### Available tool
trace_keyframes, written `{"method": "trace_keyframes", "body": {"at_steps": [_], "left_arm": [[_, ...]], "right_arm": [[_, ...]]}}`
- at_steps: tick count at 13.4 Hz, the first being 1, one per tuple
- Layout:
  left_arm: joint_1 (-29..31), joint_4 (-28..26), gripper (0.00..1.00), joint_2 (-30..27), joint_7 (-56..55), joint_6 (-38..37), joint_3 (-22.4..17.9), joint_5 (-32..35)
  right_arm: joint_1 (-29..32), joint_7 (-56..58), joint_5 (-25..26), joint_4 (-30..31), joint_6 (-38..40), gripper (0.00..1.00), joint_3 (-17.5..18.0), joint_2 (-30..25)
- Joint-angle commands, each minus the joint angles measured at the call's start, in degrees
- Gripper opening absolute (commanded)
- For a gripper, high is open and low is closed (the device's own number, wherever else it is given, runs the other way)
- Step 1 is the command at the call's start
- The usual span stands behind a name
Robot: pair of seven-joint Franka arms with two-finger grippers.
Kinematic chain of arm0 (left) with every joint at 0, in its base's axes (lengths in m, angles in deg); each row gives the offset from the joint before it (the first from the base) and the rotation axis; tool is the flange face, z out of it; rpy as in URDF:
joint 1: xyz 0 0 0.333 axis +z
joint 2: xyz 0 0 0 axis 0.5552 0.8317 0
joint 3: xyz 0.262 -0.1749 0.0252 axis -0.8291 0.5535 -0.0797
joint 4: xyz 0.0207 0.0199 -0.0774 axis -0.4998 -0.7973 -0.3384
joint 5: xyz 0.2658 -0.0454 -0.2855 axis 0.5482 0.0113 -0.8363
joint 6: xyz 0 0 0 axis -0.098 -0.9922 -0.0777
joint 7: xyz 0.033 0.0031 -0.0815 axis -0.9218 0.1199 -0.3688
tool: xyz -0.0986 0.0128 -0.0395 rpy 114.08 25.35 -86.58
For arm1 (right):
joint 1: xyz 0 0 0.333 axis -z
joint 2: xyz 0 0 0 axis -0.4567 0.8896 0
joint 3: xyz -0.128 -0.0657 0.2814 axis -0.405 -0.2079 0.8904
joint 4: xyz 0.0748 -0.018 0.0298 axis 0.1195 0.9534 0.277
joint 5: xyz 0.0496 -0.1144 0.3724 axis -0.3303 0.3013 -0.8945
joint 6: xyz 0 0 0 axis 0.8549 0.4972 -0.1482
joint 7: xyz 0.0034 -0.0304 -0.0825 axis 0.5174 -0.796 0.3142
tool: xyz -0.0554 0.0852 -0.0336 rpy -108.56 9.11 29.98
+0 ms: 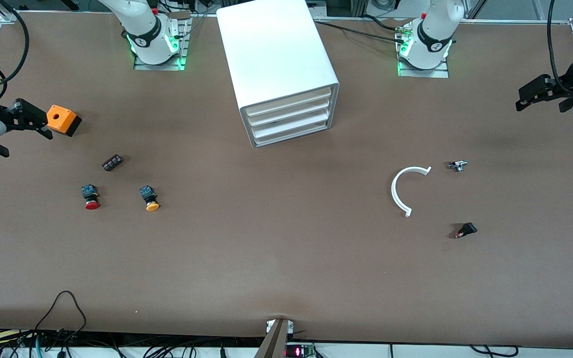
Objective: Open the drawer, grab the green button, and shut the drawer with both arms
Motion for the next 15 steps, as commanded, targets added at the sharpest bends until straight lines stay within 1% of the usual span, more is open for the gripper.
{"method": "trace_keyframes", "body": {"at_steps": [1, 3, 5, 8, 9, 12, 15], "left_arm": [[0.09, 0.67, 1.00, 0.23, -0.23, -1.17, 0.17, -0.87], [0.00, 0.85, 1.00, 1.10, -0.05, -1.26, 0.08, -0.78], [0.09, 0.76, 1.00, 2.07, 3.01, -2.57, 0.08, -1.65], [0.17, 0.68, 1.00, 6.11, 9.94, -5.12, 0.00, -4.28], [0.87, 0.85, 1.00, 8.47, 11.88, -5.30, -0.01, -5.25], [0.27, 0.76, 1.00, 12.70, 12.78, -5.65, 0.60, -9.82], [-0.09, 0.67, 1.00, 16.74, 11.64, -5.66, 5.95, -13.25]], "right_arm": [[-0.45, -0.59, 0.18, -1.25, 0.20, 1.00, -0.29, 0.50], [-0.45, -0.68, 0.18, -1.25, 0.20, 1.00, -0.29, 0.59], [-0.45, -0.59, 0.18, -1.25, 0.20, 1.00, -0.29, 0.50], [-0.45, -0.59, 0.27, -1.25, 0.03, 1.00, -0.29, 0.59], [-0.45, -0.59, 0.27, -1.25, 0.03, 1.00, -0.29, 0.59], [-0.45, -0.59, 0.35, -1.25, -0.24, 1.00, -0.29, 0.59], [-0.45, -0.59, 0.35, -1.25, -0.24, 1.00, -0.29, 0.59]]}}
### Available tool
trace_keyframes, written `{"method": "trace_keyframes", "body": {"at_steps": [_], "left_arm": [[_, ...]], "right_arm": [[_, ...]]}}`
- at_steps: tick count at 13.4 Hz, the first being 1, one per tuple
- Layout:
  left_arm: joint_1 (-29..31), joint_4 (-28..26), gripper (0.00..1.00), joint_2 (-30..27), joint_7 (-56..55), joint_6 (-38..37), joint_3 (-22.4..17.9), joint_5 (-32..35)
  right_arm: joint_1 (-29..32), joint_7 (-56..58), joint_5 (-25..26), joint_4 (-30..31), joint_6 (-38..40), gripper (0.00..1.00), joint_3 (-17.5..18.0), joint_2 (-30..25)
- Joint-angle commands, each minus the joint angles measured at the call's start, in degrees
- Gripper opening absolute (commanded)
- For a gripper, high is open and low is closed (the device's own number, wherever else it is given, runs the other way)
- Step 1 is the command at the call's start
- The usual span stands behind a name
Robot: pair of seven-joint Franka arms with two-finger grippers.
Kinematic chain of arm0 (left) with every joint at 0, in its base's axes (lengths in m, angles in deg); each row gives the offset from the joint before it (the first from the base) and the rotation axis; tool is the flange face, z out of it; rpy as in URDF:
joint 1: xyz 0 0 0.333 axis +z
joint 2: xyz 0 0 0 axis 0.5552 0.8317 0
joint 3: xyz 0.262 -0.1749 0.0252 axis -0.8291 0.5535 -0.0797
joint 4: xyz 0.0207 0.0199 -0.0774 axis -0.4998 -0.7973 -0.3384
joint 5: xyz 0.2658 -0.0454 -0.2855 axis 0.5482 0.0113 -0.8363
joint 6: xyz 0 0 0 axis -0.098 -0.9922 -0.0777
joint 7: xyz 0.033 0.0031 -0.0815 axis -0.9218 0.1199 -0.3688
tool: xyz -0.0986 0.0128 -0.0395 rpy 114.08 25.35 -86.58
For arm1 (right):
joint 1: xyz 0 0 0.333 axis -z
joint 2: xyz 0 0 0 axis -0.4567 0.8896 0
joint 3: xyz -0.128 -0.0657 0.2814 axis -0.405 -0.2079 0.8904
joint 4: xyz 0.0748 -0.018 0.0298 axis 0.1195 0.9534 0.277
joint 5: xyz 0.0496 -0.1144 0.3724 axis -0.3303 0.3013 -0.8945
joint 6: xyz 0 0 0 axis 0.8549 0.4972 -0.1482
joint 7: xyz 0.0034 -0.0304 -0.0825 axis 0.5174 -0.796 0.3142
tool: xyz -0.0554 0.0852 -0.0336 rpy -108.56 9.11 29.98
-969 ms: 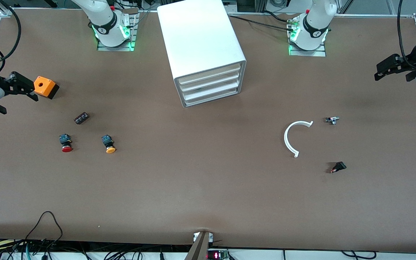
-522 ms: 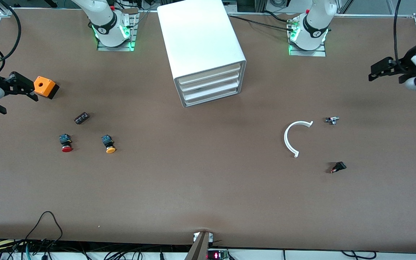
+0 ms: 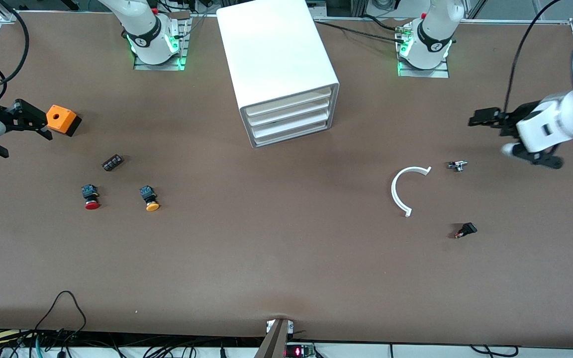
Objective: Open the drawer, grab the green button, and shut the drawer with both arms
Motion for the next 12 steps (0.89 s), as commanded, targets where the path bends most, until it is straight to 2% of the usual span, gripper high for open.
{"method": "trace_keyframes", "body": {"at_steps": [1, 4, 7, 12], "left_arm": [[-0.26, 1.21, 1.00, 3.20, -0.58, -1.21, 4.51, -2.91], [-0.43, 1.21, 1.00, 6.81, -1.20, -1.12, 7.86, -6.07], [-0.78, 1.30, 1.00, 9.97, -1.11, -0.60, 9.52, -10.29], [-0.96, 1.30, 1.00, 14.98, -1.11, 3.08, 14.36, -15.57]], "right_arm": [[-0.45, -0.58, 0.27, -1.25, 0.13, 1.00, -0.29, 0.55], [-0.63, -0.58, 0.53, -0.81, -0.92, 1.00, -0.20, 0.38], [-0.63, -0.58, 0.44, -1.07, -0.75, 1.00, -0.20, 0.47], [-0.63, -0.58, 0.44, -1.07, -0.66, 1.00, -0.20, 0.47]]}}
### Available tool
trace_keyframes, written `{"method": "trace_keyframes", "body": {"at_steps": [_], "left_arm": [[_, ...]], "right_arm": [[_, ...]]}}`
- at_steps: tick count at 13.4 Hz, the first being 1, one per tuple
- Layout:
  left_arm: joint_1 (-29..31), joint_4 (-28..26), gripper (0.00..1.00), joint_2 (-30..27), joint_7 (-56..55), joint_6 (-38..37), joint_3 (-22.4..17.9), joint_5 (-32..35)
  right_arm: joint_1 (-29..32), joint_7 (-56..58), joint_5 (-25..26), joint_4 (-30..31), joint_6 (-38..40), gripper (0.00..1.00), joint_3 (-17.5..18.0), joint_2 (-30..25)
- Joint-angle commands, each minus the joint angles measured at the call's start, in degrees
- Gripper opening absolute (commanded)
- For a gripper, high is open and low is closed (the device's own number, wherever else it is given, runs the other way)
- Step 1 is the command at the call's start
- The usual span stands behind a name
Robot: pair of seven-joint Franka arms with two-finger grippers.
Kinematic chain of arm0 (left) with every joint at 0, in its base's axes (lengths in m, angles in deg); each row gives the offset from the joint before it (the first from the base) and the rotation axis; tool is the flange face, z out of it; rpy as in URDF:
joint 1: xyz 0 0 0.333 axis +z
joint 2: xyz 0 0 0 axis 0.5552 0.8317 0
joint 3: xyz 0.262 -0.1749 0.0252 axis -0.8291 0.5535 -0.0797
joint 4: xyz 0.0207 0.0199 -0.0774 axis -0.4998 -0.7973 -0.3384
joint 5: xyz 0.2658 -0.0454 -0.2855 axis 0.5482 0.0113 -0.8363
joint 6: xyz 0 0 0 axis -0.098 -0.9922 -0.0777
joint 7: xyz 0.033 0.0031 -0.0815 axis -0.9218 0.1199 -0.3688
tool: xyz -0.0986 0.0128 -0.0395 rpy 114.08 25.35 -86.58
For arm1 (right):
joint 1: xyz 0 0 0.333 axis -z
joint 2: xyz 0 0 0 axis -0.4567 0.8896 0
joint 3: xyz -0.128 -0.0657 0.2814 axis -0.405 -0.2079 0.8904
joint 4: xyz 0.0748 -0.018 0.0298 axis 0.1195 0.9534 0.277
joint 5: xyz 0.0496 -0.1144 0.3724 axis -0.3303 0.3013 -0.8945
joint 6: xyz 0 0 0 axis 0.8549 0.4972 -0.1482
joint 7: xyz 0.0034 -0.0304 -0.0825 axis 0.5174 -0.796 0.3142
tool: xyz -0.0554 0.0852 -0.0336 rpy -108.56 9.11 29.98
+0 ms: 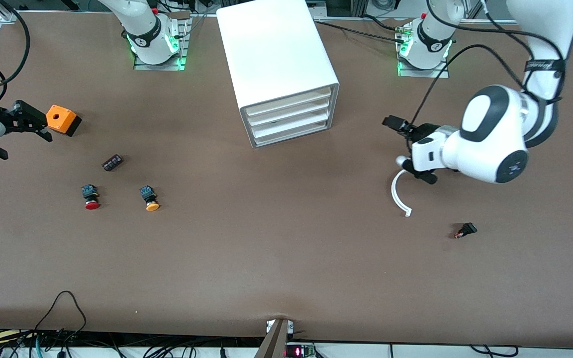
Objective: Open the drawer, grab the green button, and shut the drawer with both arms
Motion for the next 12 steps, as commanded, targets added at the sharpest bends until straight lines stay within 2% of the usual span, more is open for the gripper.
{"method": "trace_keyframes", "body": {"at_steps": [1, 6, 12], "left_arm": [[0.19, 1.24, 1.00, 2.93, -0.03, 2.09, 2.16, -2.87], [-1.56, 0.88, 1.00, 9.17, 1.12, 9.91, 5.85, -8.14], [-6.92, 1.32, 1.00, 16.73, 5.49, 17.64, 6.21, -18.07]], "right_arm": [[-0.47, -0.58, 0.44, -1.06, 0.34, 1.00, -0.15, 0.40], [-0.47, -0.58, 0.44, -1.06, 0.34, 1.00, -0.24, 0.40], [-0.47, -0.58, 0.44, -1.15, 0.34, 1.00, -0.24, 0.40]]}}
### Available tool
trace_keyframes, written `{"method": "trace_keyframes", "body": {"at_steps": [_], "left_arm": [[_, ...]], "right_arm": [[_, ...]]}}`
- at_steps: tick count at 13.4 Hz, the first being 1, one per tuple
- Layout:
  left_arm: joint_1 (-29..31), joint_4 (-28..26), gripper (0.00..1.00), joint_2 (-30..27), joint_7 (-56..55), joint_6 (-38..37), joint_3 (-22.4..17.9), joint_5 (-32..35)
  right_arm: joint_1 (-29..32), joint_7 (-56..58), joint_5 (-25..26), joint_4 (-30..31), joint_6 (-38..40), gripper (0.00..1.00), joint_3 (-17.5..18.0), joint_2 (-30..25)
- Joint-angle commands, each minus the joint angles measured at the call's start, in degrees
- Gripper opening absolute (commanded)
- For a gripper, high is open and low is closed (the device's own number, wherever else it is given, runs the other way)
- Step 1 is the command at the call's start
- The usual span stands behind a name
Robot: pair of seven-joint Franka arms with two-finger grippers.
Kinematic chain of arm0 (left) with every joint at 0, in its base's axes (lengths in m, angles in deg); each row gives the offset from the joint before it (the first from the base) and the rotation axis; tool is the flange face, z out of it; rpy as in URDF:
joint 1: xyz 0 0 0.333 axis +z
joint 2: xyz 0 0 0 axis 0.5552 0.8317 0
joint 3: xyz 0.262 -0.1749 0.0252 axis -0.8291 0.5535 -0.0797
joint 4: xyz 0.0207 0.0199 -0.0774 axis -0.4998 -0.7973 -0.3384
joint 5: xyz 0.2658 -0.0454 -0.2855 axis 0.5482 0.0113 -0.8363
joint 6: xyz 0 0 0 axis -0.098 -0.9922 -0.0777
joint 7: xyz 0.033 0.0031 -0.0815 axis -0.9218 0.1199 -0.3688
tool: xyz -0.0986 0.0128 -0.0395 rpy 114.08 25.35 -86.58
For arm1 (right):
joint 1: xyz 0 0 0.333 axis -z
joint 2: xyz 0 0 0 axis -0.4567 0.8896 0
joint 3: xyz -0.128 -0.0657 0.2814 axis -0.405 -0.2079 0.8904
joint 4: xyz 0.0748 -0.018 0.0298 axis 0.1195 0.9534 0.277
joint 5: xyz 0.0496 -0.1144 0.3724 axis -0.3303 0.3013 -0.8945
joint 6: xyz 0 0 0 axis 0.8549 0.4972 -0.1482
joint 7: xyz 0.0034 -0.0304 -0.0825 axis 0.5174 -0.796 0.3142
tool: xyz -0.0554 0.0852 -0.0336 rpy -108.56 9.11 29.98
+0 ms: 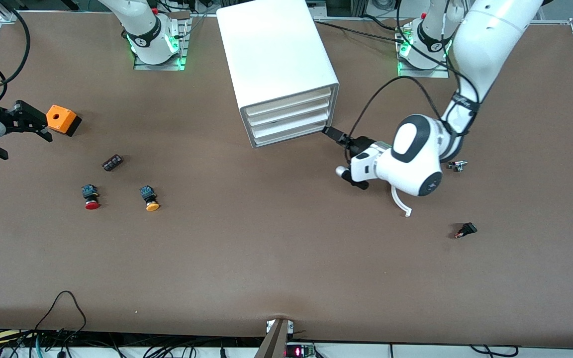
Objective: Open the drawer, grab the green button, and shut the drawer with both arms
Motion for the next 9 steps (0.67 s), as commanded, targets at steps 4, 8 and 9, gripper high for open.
{"method": "trace_keyframes", "body": {"at_steps": [4, 8, 9], "left_arm": [[-3.65, 1.95, 0.99, 5.61, 10.87, 5.60, 0.02, -4.73], [-4.27, 1.69, 0.97, 7.55, 19.57, 5.16, 0.02, -10.26], [-4.36, 1.78, 0.96, 8.68, 21.85, 4.99, 0.02, -11.15]], "right_arm": [[-0.45, -0.58, 0.35, -1.13, 0.34, 1.00, -0.24, 0.39], [-0.45, -0.58, 0.35, -1.13, 0.34, 1.00, -0.24, 0.39], [-0.45, -0.58, 0.27, -1.13, 0.34, 1.00, -0.24, 0.39]]}}
